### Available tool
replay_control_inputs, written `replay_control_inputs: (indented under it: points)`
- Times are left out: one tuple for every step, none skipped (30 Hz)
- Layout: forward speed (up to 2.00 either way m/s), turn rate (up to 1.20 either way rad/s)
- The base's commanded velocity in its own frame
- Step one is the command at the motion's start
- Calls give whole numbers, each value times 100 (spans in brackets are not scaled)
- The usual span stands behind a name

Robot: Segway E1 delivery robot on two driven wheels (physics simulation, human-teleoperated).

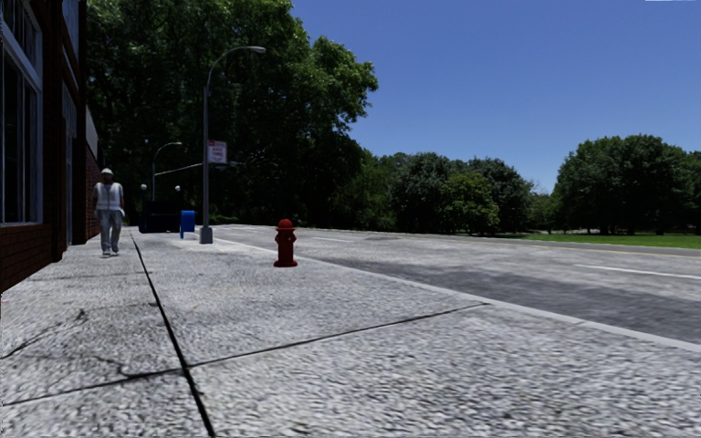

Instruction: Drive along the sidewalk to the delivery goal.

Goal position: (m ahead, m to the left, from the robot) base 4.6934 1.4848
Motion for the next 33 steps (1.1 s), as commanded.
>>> replay_control_inputs:
  points:
    - [122, 0]
    - [121, 0]
    - [121, 0]
    - [120, 0]
    - [120, 0]
    - [119, 0]
    - [119, 0]
    - [119, 0]
    - [119, 0]
    - [119, 0]
    - [119, 0]
    - [119, -12]
    - [119, -32]
    - [119, -55]
    - [119, -86]
    - [119, -87]
    - [119, -4]
    - [117, 0]
    - [116, 0]
    - [116, 0]
    - [115, 0]
    - [113, 0]
    - [113, 0]
    - [111, 0]
    - [109, 0]
    - [107, 0]
    - [107, 0]
    - [103, 0]
    - [99, 0]
    - [97, 0]
    - [92, 0]
    - [86, 0]
    - [81, 0]
